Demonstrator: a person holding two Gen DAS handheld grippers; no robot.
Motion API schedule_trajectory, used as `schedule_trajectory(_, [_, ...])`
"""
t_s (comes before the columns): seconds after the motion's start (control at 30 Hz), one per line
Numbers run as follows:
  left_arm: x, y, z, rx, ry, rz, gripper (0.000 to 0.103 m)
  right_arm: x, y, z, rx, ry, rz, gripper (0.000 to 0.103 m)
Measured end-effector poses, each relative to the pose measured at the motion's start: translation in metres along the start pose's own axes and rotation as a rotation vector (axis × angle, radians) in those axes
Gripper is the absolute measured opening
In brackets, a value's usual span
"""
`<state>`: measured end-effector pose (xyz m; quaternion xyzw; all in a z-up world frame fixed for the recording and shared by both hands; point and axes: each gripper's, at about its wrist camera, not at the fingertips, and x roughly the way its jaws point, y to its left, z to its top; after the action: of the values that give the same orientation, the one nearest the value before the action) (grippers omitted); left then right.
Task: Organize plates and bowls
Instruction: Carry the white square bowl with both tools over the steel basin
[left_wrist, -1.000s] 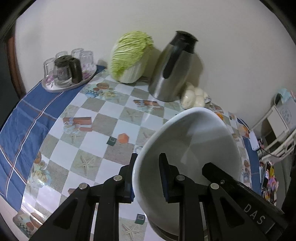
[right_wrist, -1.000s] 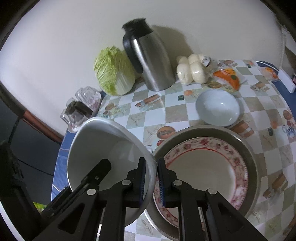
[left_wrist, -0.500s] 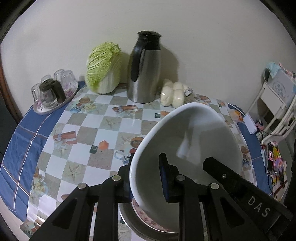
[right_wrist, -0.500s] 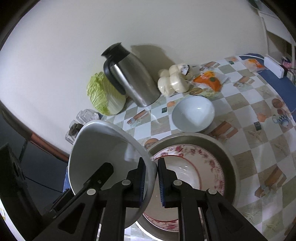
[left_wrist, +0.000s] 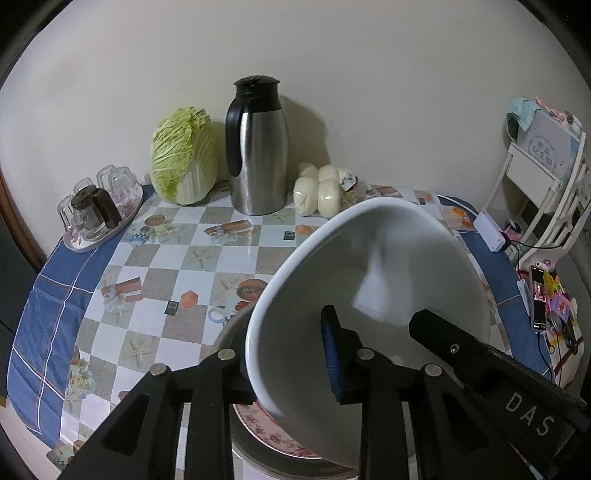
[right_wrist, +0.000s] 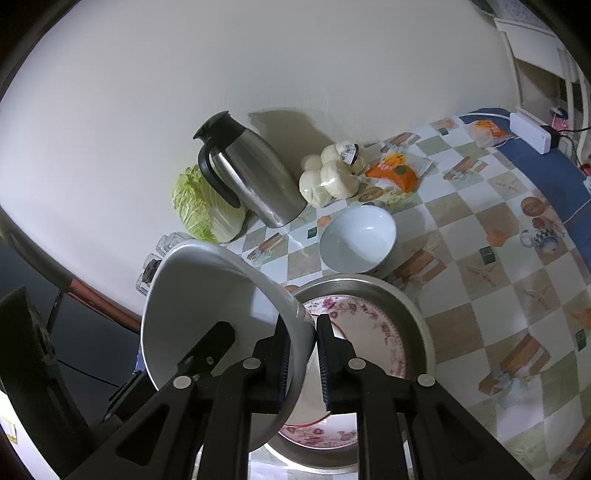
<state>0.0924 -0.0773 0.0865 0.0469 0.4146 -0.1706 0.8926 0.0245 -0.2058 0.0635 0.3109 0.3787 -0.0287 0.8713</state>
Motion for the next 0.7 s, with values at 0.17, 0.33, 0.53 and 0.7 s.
schedule_trajectory(0.17, [-0.004, -0.014, -0.002, 0.014, -0.008, -0.012, 0.028, -0.01, -0.014, -0.001, 0.012, -0.002, 0.0, 0.016])
schedule_trajectory(0.33, [-0.005, -0.023, -0.004, 0.022, -0.009, -0.017, 0.028, -0.017, -0.021, -0.001, 0.016, -0.001, -0.003, 0.016])
schedule_trajectory(0.53, [-0.003, -0.023, -0.006, 0.009, 0.006, -0.03, 0.028, -0.019, -0.023, -0.002, 0.013, 0.007, -0.01, 0.017])
schedule_trajectory(0.7, [0.003, -0.018, -0.009, -0.009, 0.034, -0.039, 0.028, -0.013, -0.023, -0.004, 0.02, 0.031, -0.009, 0.018])
